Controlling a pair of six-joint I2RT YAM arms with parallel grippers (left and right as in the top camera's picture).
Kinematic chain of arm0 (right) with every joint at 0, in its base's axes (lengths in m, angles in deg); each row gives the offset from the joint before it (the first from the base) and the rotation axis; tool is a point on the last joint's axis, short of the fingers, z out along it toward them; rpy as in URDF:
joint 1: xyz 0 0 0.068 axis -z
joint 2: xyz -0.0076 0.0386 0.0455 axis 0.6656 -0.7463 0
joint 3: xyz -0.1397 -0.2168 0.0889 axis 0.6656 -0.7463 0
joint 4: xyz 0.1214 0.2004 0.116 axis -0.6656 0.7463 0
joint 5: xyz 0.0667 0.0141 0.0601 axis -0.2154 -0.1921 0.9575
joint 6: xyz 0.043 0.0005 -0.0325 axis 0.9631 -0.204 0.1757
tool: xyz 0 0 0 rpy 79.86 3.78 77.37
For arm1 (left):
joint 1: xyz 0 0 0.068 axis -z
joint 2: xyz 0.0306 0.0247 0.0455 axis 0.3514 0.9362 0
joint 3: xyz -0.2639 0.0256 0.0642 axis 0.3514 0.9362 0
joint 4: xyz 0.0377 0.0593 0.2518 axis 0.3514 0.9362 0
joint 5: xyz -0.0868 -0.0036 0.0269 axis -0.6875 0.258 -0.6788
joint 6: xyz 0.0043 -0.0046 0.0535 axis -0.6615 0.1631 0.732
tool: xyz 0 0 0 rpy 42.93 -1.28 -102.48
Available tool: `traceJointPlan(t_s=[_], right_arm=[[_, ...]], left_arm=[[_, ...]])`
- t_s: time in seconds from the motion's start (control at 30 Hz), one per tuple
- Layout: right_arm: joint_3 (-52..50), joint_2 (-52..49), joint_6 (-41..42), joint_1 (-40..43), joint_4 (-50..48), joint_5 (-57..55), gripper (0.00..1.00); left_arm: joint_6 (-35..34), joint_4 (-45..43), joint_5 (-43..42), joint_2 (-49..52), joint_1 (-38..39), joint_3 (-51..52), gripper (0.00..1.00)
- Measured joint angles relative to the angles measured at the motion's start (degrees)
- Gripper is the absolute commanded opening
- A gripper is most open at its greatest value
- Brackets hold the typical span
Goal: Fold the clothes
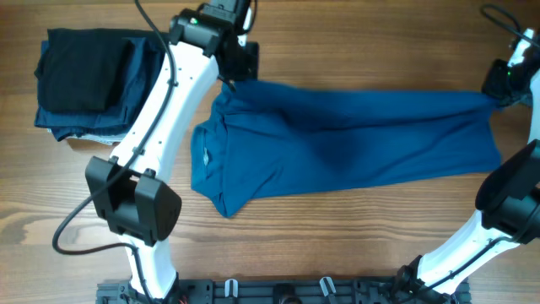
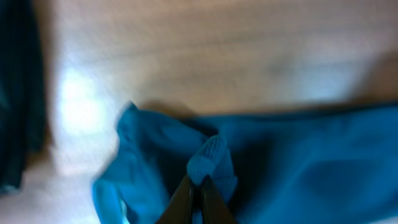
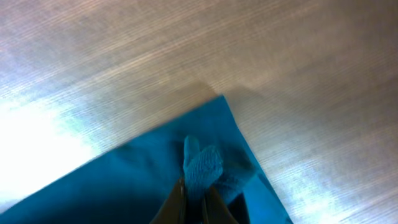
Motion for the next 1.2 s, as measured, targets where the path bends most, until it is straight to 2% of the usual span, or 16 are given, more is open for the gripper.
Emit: traceJointPlan(t_s=[0.23, 0.4, 0.57, 0.87, 1.2], right_arm=[[0.0, 0.0, 0.0, 0.2, 2.8, -2.7, 0.04], [-0.6, 0.0, 0.0, 0.2, 5.8, -3.5, 0.04], [-1.0, 0.0, 1.4, 0.2, 10.0, -5.7, 0.04], [-1.0, 0.0, 5.1, 0.2, 14.9, -8.7, 0.04], [-3.4, 0.0, 7.9, 1.9, 15.1, -9.3, 0.04]], left_arm=[[-2.8, 12.6, -1.2, -0.2, 4.6, 0.2, 0.04], [-3.8, 17.1, -1.2, -0.2, 5.2, 0.3, 0.04], [-4.4, 17.1, -1.2, -0.2, 5.1, 3.0, 0.04], [-5.0, 13.6, -0.9, -0.2, 4.9, 15.7, 0.04], [-5.1, 12.2, 1.4, -0.2, -1.9, 22.9, 0.04]])
